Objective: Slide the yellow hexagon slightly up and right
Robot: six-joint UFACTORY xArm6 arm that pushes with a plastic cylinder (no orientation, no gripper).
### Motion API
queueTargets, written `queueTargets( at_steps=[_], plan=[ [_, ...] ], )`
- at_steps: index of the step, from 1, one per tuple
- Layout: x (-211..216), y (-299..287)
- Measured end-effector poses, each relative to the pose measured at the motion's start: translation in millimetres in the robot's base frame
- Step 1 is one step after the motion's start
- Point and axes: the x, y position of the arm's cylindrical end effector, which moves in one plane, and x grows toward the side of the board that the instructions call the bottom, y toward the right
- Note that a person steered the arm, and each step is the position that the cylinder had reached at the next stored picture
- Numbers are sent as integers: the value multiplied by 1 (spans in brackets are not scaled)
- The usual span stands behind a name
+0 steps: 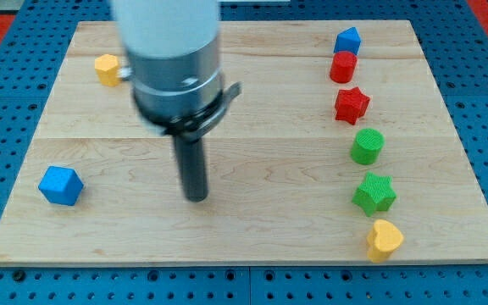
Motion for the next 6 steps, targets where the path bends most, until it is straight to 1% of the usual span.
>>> queueTargets(
  at_steps=[1, 2, 3, 4, 5, 6],
  plan=[
    [20, -58],
    [-7, -98],
    [-16, -125],
    [-77, -106],
    [-143, -107],
    [-186, -132]
  ],
)
